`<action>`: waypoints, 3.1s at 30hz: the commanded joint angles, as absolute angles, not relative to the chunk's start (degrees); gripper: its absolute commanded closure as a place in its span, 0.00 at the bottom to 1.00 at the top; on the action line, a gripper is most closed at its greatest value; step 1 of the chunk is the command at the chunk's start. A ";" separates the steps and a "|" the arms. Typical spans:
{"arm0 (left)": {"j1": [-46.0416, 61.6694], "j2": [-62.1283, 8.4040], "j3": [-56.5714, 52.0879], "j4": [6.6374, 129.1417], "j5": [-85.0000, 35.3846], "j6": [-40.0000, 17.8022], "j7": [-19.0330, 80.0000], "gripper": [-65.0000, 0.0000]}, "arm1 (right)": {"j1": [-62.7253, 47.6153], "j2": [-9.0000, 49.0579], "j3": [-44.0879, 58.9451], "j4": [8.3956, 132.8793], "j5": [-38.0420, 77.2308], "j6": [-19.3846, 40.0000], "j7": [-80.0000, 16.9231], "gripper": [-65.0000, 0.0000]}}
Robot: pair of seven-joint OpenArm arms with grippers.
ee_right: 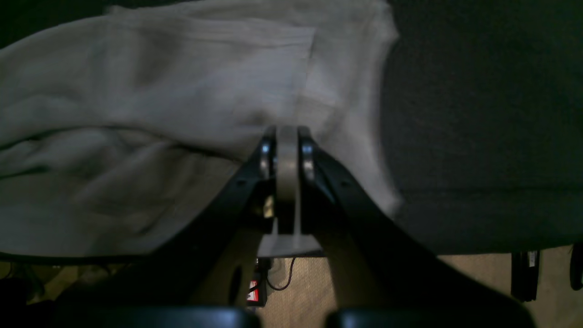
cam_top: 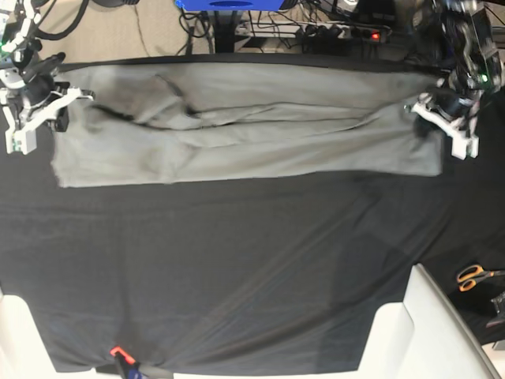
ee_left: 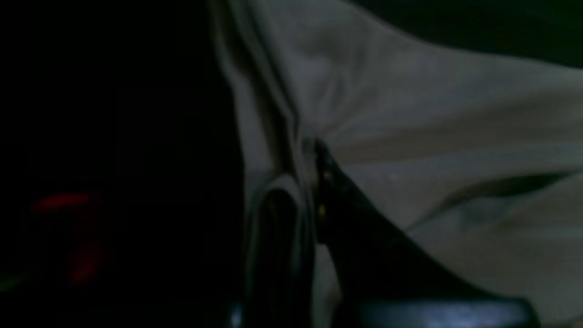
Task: Fold the T-shirt properly
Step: 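Release the left gripper and move it to the strip's middle, then grasp the strip end with the left gripper and fold it toward the right gripper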
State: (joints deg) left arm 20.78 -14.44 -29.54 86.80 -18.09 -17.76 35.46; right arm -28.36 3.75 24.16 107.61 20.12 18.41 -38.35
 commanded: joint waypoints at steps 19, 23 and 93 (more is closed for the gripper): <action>23.43 6.11 3.91 103.96 19.91 -8.75 40.57 1.00 | -28.44 4.26 24.66 108.53 20.44 18.59 -37.41 1.00; 21.49 6.11 6.99 101.85 19.82 -8.66 43.21 1.00 | -28.44 4.26 24.66 108.53 20.44 18.59 -37.41 1.00; 10.42 6.73 29.23 103.16 16.04 -8.66 59.74 0.64 | -28.00 4.26 24.48 108.79 20.44 18.68 -37.49 1.00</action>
